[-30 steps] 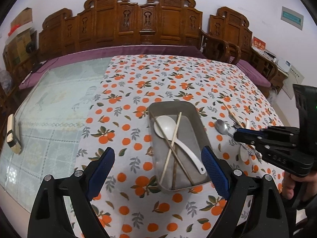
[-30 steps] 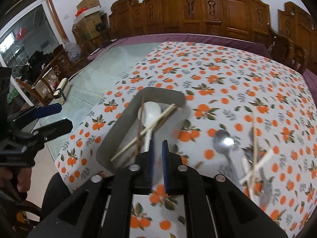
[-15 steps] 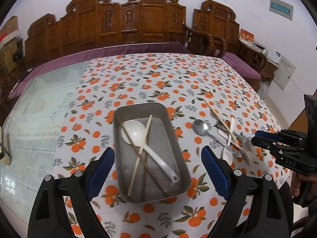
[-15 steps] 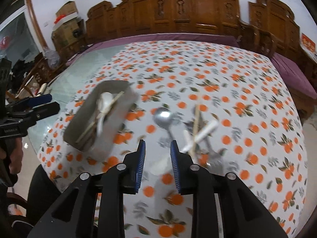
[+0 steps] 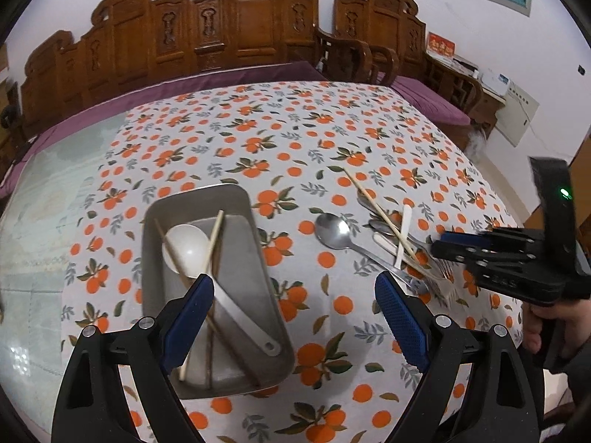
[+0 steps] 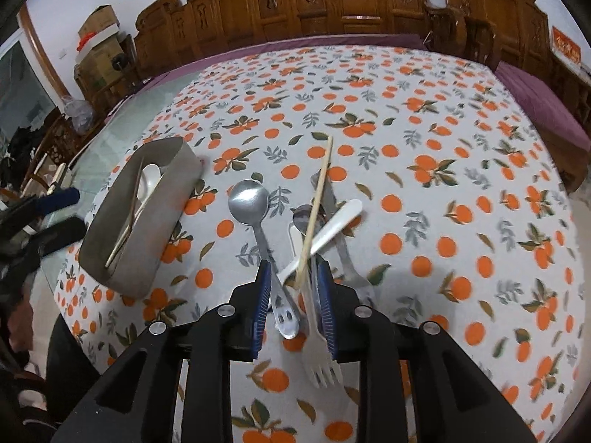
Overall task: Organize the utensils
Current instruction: 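Grasp a chopstick from the pile with the right tool while the left tool approaches the utensils, then grasp the steel spoon by its handle with the left tool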
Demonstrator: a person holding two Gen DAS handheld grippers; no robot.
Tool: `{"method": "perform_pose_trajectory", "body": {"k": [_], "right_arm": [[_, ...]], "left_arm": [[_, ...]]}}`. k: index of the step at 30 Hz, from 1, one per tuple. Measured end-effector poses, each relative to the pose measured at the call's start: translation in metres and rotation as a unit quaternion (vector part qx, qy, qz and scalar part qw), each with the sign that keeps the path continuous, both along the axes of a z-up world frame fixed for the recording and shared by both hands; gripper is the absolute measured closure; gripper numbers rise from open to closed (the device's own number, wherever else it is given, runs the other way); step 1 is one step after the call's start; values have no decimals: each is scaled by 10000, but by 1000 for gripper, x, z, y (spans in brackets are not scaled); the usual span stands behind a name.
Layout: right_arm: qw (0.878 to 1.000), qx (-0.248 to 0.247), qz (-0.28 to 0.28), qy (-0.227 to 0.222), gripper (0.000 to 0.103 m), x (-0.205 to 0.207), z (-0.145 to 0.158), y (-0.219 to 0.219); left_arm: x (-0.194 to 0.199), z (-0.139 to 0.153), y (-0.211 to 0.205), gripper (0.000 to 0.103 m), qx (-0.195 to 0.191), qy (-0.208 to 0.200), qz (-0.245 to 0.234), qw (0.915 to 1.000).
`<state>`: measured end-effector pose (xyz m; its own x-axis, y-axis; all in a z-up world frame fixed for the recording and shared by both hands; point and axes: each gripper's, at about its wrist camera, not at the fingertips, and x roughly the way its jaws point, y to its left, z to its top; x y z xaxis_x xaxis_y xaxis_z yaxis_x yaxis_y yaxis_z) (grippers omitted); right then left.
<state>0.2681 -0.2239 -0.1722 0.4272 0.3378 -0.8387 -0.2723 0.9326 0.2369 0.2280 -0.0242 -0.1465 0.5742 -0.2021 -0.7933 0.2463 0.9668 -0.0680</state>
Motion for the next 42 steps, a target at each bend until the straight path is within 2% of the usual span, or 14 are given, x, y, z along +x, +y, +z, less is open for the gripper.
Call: {"method": "perform_pose_trajectory", "body": {"k": [11, 12, 13, 14, 16, 23, 30, 38, 42], "right_arm": [[9988, -140, -108, 450, 75, 24, -34, 8], [9987, -145, -128, 475, 77, 24, -36, 8], [9986, -137, -135, 502, 89, 25, -37, 7], [9985, -131, -156, 515, 94, 25, -37, 6], [9986, -95, -173, 486, 97, 24, -35, 4], [9997, 48, -205, 106, 97, 8, -7, -14], [9996, 54, -135, -245, 97, -8, 18, -42], [9991, 219, -206, -295, 97, -17, 21, -72], [9990, 270, -256, -251, 97, -19, 16, -81]], "left_arm": [[-1, -13, -16, 18, 16, 188, -62, 9998], [-1, -14, -18, 18, 24, 199, -70, 9998], [0, -15, -20, 18, 34, 210, -76, 9997], [0, -16, -22, 18, 36, 219, -79, 9997], [1, -17, -24, 18, 49, 234, -73, 9997], [9, -24, -36, 18, 98, 317, -27, 9994], [28, -45, -57, 18, 62, 566, 118, 9983], [53, -73, -88, 18, 301, 771, 234, 9963], [65, -80, -93, 18, 348, 738, 483, 9955]]}}
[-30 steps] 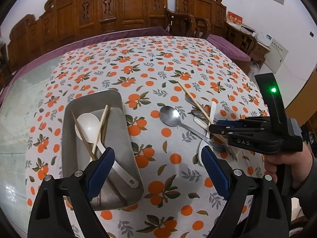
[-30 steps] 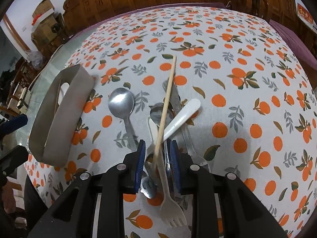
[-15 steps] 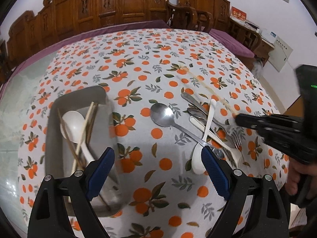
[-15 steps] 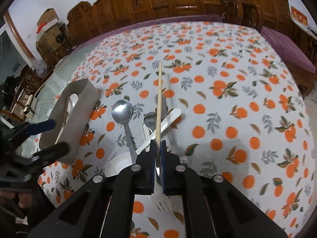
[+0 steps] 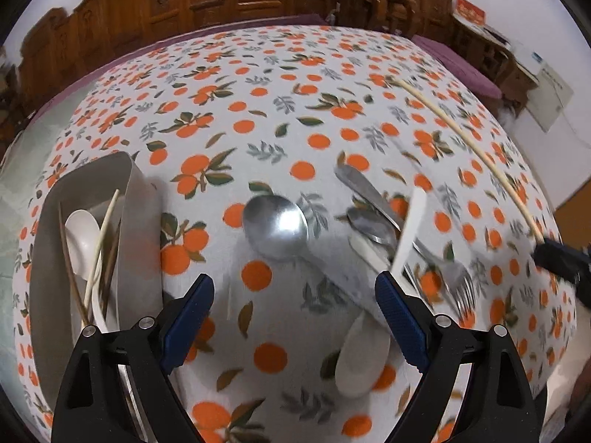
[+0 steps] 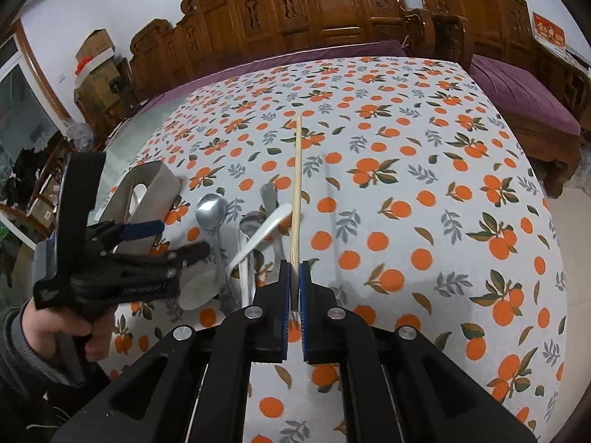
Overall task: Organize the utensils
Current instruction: 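Grasp the steel spoon by its handle with the left tool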
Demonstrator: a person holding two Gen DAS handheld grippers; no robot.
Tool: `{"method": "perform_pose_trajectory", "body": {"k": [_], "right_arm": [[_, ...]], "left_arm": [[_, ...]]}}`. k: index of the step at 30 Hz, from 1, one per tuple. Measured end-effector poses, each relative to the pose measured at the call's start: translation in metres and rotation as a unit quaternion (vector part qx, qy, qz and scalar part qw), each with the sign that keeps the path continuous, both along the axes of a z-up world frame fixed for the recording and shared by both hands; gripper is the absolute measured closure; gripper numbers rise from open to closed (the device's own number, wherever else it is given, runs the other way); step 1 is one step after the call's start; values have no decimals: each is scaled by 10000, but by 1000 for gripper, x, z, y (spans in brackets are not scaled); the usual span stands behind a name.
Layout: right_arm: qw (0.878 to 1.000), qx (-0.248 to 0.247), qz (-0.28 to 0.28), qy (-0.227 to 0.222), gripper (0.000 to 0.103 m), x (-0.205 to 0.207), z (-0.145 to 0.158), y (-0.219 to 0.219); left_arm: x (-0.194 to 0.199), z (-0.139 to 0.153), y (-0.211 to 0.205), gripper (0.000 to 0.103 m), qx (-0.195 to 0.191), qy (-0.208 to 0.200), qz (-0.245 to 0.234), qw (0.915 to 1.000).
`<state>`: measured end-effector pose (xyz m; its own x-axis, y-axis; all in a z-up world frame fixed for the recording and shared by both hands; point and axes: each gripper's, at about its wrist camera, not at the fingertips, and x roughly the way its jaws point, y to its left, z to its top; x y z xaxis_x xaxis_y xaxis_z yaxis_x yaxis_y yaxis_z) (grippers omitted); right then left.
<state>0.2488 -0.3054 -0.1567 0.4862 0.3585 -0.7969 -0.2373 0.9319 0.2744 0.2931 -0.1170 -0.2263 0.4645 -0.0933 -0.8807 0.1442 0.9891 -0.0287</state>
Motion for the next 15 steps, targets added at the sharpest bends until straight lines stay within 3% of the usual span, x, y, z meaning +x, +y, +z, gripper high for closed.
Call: {"method": "perform_pose_trajectory", "body": {"k": [5, 13, 15], "right_arm": [[10000, 32, -2, 22, 97, -2, -4, -2], [10000, 40, -36, 50, 97, -8, -5, -1], [10000, 19, -33, 39, 97, -10, -4, 1]], "left_arm": [[13, -11, -1, 20, -10, 132, 227, 9997], [16, -22, -9, 44, 85, 276, 236, 9993], [15, -21, -7, 59, 38, 245, 205, 9995]]}}
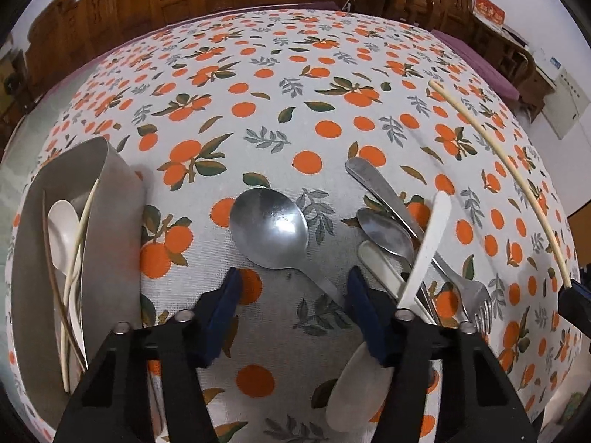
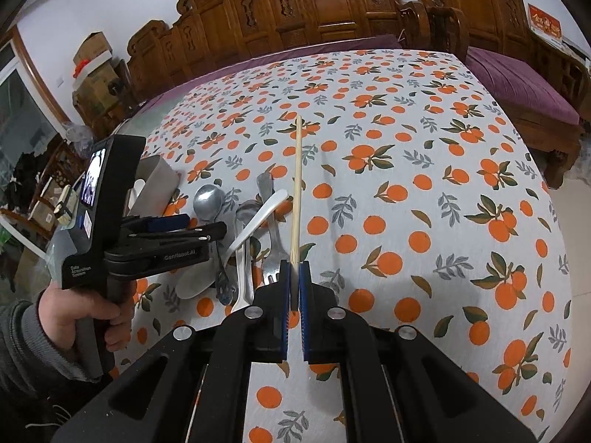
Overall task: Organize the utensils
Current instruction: 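Grasp the steel spoon by its handle with the left tool, then carry the steel spoon over the grey tray and lower it with the left tool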
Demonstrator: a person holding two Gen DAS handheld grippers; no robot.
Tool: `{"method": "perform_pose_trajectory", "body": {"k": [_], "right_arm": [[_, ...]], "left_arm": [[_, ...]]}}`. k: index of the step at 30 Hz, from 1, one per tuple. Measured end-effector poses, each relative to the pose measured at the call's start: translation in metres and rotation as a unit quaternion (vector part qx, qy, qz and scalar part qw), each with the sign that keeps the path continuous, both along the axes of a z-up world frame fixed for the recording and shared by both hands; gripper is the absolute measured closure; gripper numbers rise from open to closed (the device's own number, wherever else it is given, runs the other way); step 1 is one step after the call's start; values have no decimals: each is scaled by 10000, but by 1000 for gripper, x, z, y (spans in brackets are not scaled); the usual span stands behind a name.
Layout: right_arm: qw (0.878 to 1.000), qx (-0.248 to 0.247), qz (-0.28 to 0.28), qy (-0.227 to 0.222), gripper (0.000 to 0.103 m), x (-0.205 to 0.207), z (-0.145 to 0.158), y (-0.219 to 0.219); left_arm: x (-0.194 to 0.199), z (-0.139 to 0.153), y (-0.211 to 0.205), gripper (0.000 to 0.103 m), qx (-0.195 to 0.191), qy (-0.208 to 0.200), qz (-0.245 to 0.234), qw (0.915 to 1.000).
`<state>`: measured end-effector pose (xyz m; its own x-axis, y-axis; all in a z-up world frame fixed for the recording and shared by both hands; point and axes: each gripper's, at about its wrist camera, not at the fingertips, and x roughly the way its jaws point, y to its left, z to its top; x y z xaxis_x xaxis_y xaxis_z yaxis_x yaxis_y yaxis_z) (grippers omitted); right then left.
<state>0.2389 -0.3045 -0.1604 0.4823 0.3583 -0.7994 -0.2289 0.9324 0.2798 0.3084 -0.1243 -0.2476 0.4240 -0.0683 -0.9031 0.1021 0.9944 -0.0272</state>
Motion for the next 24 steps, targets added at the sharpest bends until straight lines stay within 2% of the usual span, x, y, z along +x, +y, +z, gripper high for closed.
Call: {"method": "perform_pose_trajectory", "body": {"k": [3, 6, 9, 11, 16, 24], "right_arm": [[10000, -6, 1, -28, 97, -2, 3, 3], [10000, -11, 14, -51, 97, -5, 6, 9], [10000, -31, 44, -66, 97, -7, 8, 16], [9999, -50, 62, -63, 97, -8, 8, 20], [9999, -94, 89, -53, 97, -10, 9, 27], [9998, -132, 124, -114, 97, -13, 17, 39]], "left_arm": [[-2, 2, 6, 76, -90, 17, 5, 10000], [-3, 3, 12, 88, -149, 54, -29, 9999], [-5, 3, 18, 95, -210, 96, -54, 9997], [-7, 4, 22, 98, -256, 105, -57, 9996], [-14, 12, 26, 98, -388, 36, -169, 9991], [-26, 41, 33, 98, -599, -236, -326, 9974]]}}
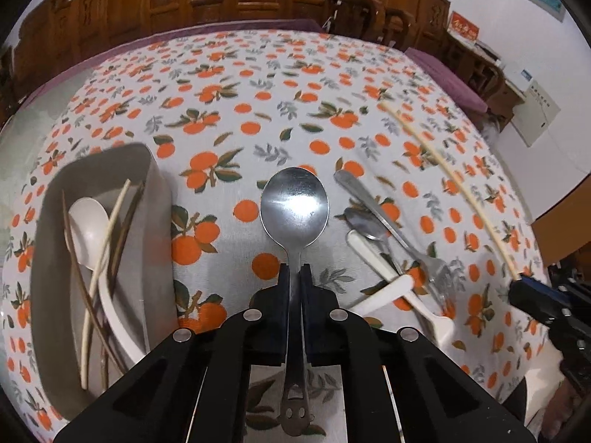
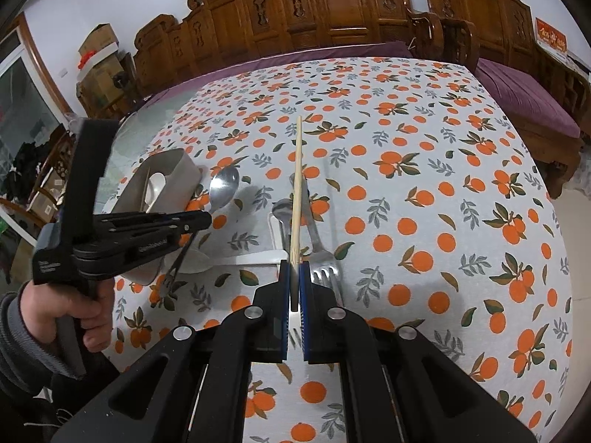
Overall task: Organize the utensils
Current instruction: 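Carry the steel spoon over the grey tray and lower it with the left tool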
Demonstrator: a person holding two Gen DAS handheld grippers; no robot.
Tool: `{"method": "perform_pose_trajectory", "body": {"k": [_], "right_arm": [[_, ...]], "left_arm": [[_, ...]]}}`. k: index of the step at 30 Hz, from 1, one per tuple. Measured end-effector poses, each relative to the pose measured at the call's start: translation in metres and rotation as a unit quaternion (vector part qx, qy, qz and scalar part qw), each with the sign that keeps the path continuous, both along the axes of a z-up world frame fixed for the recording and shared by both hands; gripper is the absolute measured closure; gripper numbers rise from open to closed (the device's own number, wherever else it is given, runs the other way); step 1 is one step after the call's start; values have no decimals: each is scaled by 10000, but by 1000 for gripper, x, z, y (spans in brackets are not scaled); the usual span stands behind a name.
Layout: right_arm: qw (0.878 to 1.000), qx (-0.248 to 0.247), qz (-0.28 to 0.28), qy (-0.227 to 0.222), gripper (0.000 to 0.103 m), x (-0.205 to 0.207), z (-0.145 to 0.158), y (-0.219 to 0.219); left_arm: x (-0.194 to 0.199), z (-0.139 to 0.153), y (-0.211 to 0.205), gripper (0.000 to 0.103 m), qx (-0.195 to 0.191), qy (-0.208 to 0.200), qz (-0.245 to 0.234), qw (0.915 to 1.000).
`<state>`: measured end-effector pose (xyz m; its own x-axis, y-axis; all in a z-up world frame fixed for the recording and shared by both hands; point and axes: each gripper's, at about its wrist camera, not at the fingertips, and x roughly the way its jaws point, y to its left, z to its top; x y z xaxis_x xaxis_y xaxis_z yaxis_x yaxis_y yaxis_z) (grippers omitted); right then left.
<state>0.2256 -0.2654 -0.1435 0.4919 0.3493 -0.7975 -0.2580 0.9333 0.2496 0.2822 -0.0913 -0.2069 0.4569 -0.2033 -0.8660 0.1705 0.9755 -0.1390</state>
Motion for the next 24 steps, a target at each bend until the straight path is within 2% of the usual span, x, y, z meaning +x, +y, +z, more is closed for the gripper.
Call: {"method": "perform_pose_trajectory", "body": {"k": [12, 24], "right_arm": [[9998, 15, 150, -127, 97, 1, 15, 31], [9986, 75, 495, -156, 97, 0, 19, 78]], "left_arm": [[-19, 54, 27, 98, -203, -518, -96, 9984], [-34, 72, 82, 98, -147, -640, 99, 9978]]}}
